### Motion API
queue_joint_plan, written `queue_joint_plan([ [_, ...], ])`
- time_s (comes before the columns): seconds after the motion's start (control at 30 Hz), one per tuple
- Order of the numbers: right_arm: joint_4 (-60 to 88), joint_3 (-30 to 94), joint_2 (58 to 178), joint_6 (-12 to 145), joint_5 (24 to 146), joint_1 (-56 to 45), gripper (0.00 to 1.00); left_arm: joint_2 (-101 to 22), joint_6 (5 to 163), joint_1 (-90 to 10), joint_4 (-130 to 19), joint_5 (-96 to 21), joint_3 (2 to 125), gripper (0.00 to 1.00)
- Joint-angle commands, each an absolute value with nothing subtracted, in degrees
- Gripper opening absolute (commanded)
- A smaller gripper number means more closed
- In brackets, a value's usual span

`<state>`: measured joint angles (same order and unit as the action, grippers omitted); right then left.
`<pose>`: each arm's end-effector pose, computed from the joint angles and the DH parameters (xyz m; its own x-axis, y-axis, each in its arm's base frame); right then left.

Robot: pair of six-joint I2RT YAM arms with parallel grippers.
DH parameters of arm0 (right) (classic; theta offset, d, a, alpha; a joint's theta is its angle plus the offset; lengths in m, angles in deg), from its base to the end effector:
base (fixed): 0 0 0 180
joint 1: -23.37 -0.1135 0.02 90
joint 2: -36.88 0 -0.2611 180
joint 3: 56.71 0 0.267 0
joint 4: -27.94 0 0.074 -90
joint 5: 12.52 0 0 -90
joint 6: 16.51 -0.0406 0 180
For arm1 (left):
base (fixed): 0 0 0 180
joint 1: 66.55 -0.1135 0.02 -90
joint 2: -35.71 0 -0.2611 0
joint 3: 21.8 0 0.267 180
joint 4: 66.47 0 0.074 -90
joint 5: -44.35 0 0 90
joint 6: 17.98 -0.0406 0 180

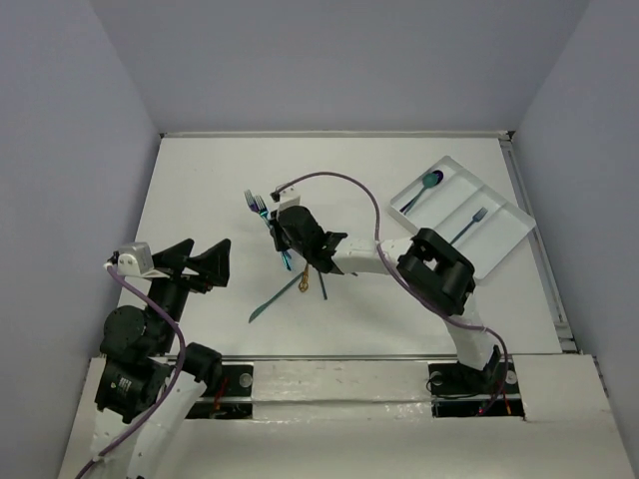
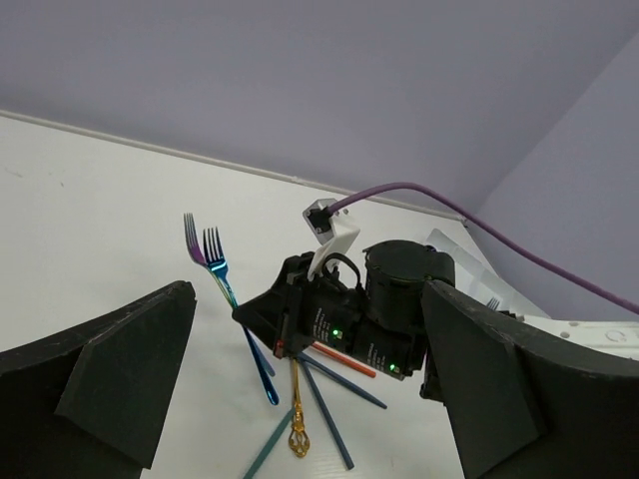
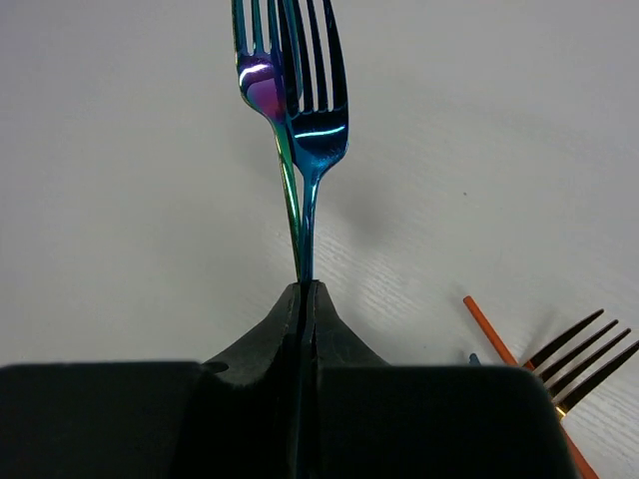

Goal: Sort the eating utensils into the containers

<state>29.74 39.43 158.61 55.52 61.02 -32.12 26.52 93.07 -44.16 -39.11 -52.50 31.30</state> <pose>0.2936 0.4067 0.1747 -0.4159 -0.0826 -0.9057 -0.5415 0.8226 0.1736 0.0612 -0.0200 0.3729 0.1479 -0.4466 -0.8824 0.3489 0.8584 -0.3760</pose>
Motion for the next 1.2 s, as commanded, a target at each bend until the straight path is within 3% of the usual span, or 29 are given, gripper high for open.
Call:
queue_joint_plan([
  [0.0,43.9,38.4,154.2,54.9,53.9,-31.8,0.0,26.5,92.6,-44.4,-42.7,-51.7,31.1,0.99],
  [0.23,48.5,32.8,149.1,54.3,49.0,-30.2,0.0,26.5,92.5,-44.4,-42.8,-51.4,31.0,0.99],
  [0.5,48.7,17.3,137.2,47.7,43.2,-26.6,0.0,26.4,92.5,-44.4,-42.8,-51.4,31.0,0.99],
  [0.87,37.7,-2.0,112.0,40.6,35.3,-8.6,0.0,26.3,92.4,-43.9,-42.9,-50.7,30.8,0.99],
  [1.17,32.5,-7.6,104.6,38.1,38.4,12.5,0.0,25.9,92.4,-43.3,-43.0,-50.7,30.8,0.99],
])
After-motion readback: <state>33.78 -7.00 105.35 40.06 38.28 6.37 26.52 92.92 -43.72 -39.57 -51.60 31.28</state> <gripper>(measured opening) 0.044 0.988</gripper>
